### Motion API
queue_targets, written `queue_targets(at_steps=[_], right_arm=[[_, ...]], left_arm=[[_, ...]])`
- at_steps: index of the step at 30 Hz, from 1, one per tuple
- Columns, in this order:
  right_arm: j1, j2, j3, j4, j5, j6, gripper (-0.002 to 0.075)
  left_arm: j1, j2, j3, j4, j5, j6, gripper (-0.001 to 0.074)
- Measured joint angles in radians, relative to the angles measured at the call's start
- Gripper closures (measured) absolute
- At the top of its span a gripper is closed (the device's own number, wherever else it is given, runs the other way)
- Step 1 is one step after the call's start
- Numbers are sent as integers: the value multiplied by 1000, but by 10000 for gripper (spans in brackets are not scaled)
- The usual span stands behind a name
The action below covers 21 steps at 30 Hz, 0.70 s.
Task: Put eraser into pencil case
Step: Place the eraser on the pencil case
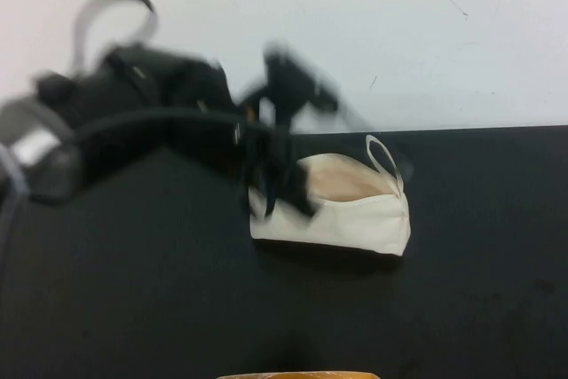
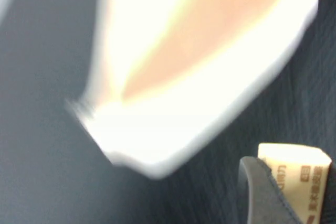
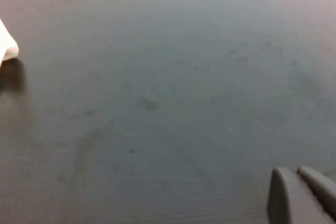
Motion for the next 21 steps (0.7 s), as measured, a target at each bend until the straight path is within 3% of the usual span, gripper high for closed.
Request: queue_targets(at_steps=[7, 13, 15, 19, 21], right_arm=[[0, 0, 0, 0, 0, 0, 727], [0, 0, 0, 0, 0, 0, 727], [0, 0, 0, 0, 0, 0, 727], [0, 0, 0, 0, 0, 0, 727], [0, 0, 0, 0, 0, 0, 727]], left_arm=[[0, 30, -47, -66, -383, -1, 547], [0, 177, -48, -87, -436, -1, 545], [0, 200, -48, -95, -436, -5, 489], [0, 210, -55, -118, -438, -18, 289], [0, 210, -68, -134, -430, -22, 248]])
